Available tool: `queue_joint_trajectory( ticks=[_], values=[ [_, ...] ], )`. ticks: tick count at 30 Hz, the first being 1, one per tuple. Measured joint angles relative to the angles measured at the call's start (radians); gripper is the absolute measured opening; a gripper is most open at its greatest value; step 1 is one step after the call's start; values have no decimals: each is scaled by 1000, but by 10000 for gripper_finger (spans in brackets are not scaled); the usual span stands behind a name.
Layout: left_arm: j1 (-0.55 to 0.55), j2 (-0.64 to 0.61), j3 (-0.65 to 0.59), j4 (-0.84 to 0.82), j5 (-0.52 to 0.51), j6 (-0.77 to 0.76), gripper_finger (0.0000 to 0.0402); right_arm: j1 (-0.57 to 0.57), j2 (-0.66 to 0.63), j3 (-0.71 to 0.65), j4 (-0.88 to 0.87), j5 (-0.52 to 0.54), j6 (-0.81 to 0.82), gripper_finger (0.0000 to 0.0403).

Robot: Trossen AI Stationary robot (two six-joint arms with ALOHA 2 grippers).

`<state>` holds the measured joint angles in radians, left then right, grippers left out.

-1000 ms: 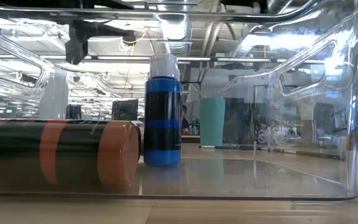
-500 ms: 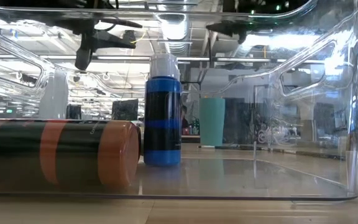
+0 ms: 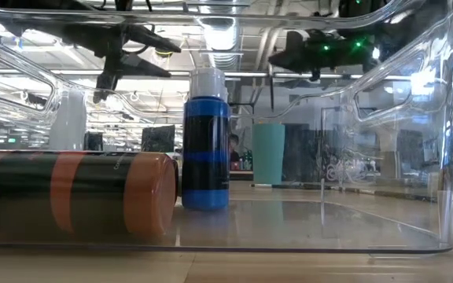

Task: Pick & Place Paint Supplies
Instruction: Put the silver paint brush into the green cup

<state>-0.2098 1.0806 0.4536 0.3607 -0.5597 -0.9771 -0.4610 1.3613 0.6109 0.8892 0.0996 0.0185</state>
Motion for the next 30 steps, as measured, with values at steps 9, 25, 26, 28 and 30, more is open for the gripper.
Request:
queue_joint_trajectory(
  ticks=[9, 25, 26, 28, 30],
  values=[
    [16, 0, -56, -2, 9, -82, 99, 0, 1, -107, 63, 59, -3, 0],
    [35, 0, -75, -1, 42, -113, 99, -6, 248, -125, 334, 62, 61, 0],
    [35, 0, -75, -1, 42, -112, 99, -6, 255, -125, 342, 62, 61, 0],
    [35, 0, -75, -1, 43, -112, 99, -6, 264, -124, 342, 63, 61, 0],
    [35, 0, -75, -1, 43, -111, 99, -6, 264, -124, 337, 63, 61, 4]
  ],
)
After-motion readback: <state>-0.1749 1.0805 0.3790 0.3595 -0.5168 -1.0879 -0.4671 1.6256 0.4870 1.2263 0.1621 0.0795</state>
